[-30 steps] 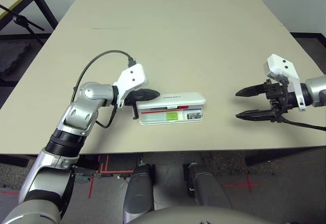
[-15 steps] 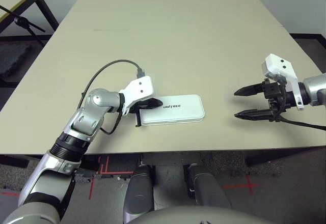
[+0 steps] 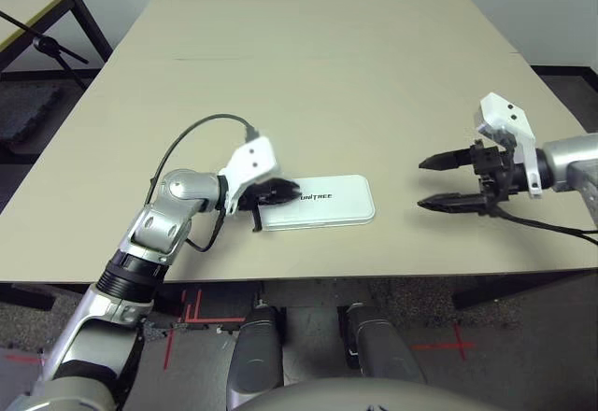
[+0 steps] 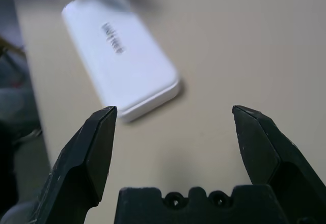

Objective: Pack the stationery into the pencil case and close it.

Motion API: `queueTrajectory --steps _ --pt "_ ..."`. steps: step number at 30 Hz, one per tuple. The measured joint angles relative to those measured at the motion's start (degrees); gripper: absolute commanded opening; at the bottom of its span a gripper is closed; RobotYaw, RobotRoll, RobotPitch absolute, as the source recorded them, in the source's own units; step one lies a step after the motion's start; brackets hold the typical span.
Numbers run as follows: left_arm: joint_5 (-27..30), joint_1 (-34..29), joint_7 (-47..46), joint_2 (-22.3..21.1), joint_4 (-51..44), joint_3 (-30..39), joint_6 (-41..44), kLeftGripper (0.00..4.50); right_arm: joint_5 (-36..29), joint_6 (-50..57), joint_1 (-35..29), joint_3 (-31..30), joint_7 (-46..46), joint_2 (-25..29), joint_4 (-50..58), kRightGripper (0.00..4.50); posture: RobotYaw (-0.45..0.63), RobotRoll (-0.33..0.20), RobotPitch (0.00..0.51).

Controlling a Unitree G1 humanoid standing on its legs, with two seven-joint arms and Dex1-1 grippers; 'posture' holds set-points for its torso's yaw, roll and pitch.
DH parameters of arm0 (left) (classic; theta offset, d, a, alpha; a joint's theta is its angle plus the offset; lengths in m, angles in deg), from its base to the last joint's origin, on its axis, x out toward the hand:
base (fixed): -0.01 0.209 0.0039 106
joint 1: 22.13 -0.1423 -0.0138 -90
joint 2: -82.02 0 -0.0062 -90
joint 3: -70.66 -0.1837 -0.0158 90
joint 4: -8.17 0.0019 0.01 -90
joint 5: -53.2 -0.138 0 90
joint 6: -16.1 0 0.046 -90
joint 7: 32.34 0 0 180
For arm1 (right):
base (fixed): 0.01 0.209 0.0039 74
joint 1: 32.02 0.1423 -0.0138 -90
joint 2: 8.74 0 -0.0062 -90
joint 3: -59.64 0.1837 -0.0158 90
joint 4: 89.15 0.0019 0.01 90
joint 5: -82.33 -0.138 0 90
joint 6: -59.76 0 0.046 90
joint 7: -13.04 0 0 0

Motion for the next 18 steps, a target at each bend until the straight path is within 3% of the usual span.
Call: queueTrajectory --steps 4,11,18 --pt "7.4 2.1 -7.6 5.9 1.8 10.2 1.8 4.39 -1.7 -1.1 4.0 6.2 -9.2 -7.6 -6.4 4.50 -0.03 0.000 0.125" --pt "7.9 4.3 -21.5 5.7 15.8 22.0 -3.7 4.45 2.8 -15.1 8.4 13.9 -29.6 -13.7 -24.0 4.50 -0.01 0.000 0.134" --pt "4.9 6.8 -33.5 4.7 26.8 26.4 -12.1 4.45 6.7 -30.8 11.4 19.6 -48.1 -15.0 -41.0 4.50 -0.02 0.000 0.140"
